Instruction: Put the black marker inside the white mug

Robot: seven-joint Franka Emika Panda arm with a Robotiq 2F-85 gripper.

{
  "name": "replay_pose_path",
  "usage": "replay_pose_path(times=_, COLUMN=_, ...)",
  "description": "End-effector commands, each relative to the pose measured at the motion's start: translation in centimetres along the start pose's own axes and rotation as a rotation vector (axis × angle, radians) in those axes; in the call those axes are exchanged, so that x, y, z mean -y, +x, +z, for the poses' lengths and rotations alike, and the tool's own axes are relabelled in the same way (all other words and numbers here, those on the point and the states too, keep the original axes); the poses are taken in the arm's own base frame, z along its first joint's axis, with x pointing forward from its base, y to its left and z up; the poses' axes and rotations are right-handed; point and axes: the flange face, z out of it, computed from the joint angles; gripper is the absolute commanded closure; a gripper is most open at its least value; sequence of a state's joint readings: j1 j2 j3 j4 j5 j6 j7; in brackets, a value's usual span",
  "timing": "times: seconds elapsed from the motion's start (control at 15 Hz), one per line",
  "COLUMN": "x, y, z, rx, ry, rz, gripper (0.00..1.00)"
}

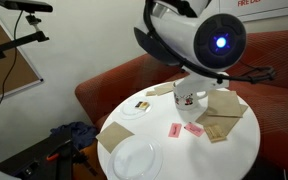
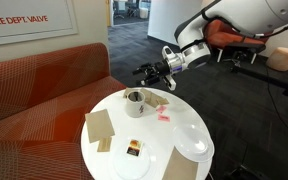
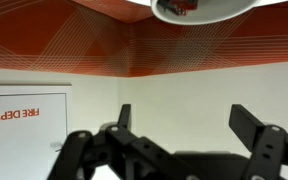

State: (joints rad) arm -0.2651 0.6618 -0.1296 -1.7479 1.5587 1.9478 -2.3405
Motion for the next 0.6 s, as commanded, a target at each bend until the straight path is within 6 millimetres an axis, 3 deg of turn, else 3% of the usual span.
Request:
replay_pose_path(times=0.0, x=0.8, y=4.7, z=-1.9, rx=-0.037, ry=-0.017, rz=-0.066, gripper=0.0)
replay_pose_path(times=0.53, x=3.1, y=13.9, z=-4.6, rx=-0.098, ry=0.024, rz=-0.187, gripper=0.0)
